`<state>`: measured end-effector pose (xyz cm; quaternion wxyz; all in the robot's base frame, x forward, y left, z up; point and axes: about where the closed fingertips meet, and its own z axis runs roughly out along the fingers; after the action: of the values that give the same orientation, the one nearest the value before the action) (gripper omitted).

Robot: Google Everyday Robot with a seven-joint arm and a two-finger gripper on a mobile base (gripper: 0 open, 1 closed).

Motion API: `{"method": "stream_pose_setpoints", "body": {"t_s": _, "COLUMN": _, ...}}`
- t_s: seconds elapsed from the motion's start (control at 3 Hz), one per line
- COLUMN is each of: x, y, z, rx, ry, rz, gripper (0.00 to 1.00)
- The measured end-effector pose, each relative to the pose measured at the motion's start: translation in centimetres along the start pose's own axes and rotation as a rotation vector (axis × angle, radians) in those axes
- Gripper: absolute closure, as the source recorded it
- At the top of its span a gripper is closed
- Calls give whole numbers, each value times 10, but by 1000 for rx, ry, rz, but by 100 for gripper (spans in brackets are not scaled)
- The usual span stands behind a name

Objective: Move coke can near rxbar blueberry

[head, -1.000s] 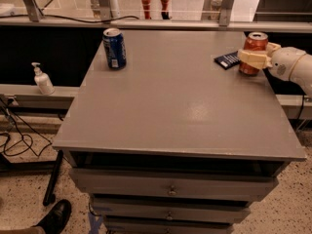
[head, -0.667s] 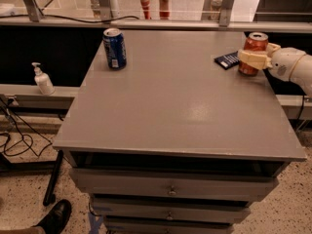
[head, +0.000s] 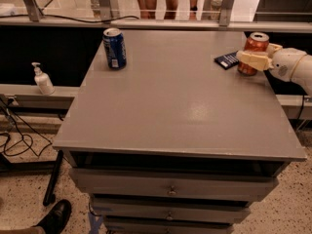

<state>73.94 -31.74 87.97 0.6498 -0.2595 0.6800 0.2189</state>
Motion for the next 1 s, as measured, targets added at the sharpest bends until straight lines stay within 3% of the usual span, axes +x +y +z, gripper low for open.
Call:
{"method": "stream_pose_setpoints", "body": {"t_s": 0.33, "x": -7, "y": 2, "z": -9, "rx": -13, "ry": -9, "rz": -9, "gripper": 0}}
{"method": "stream_pose_setpoints", "body": {"t_s": 0.67, "x": -34, "y": 13, "z": -32, "rx": -36, "ry": -33, "rz": -46, "gripper": 0}}
{"method": "stream_pose_setpoints", "body": {"t_s": 1.0, "x": -80, "y": 32, "z": -73, "rx": -56, "ry": -81, "rz": -127, "gripper": 0}}
